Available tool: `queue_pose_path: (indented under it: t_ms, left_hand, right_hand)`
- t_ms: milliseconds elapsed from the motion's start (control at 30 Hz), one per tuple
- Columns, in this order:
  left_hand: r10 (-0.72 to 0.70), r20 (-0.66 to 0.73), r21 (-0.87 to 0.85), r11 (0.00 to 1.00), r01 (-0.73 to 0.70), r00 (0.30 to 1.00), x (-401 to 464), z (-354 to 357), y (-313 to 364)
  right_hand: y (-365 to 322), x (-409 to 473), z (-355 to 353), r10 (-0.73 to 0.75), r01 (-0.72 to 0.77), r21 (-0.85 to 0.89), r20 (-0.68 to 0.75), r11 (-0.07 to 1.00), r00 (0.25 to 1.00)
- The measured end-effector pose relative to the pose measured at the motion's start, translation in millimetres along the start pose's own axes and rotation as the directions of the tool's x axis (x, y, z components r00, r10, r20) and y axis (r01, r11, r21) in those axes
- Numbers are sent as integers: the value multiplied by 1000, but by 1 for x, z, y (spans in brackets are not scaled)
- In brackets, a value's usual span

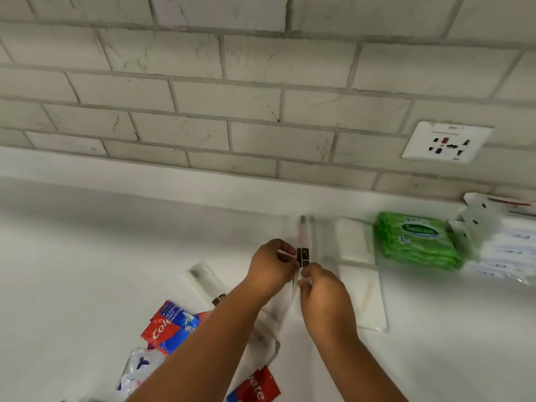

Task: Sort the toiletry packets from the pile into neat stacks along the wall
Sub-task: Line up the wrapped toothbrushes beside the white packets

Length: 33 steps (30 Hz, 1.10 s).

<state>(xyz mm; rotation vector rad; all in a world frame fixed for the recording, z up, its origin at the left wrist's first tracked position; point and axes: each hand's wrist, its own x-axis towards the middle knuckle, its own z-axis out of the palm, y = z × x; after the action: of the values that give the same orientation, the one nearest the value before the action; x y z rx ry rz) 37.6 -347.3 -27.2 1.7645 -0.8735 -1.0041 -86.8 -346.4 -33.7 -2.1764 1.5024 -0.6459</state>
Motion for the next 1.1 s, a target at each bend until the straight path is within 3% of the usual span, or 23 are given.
queue_pose_path:
  t_ms: [167,267,367,600,800,1000,1100]
  left_hand:
    - [79,-11,184,980,-76,997,21,19,3]
    - [110,-12,244,964,-104,994,28,26,4]
    - [118,-25,272,956,-107,993,33,29,4]
    - [39,-38,6,999,-38,999,28,6,7]
    - [55,-162,66,997,-45,985,2,-40,0]
    - [76,-322,208,978,-8,944,-33,-82,-14]
    - [110,-429,317,948,35,897,-52,-100,-30]
  right_hand:
    - [4,13,-2,30,-21,-189,44,982,999]
    - [2,18,4,-78,51,-252,-98,966,992]
    - [3,26,8,-158,111,-327,-121,938,980]
    - [15,24,19,-143,128,-346,-18,929,990]
    - [16,21,17,-87,120,-405,100,906,991]
    - [10,16,14,-108,118,-404,47,907,993]
    - [-9,6,4,-190,181,-337,6,924,982]
